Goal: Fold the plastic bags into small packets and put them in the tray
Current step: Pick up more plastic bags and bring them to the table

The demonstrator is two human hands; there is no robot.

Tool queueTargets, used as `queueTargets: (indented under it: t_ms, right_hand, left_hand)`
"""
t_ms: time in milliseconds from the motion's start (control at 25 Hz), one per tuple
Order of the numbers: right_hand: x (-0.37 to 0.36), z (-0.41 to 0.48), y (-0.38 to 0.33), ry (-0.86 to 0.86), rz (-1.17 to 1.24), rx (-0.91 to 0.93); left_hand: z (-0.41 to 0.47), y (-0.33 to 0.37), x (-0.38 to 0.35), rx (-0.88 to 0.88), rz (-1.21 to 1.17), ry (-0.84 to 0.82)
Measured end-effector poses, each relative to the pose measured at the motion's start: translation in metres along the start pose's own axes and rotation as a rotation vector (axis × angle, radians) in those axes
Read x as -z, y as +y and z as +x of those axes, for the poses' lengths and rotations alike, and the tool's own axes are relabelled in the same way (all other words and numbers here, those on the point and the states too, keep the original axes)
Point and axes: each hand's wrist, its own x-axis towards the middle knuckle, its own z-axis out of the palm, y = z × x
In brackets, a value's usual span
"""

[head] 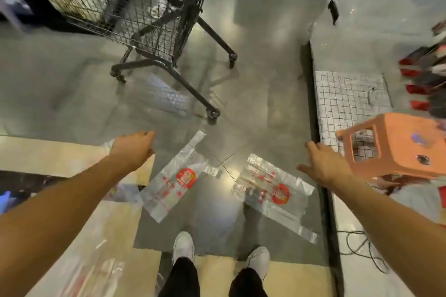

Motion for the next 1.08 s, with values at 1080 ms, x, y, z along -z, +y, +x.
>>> queueTargets:
  t_ms: [1080]
  right_hand:
    - [-0.502, 0.379, 0.049, -0.136, 0.041, -0.065]
  left_hand:
    - [0.338, 0.031, -0.484, 0.164, -0.202, -0.081]
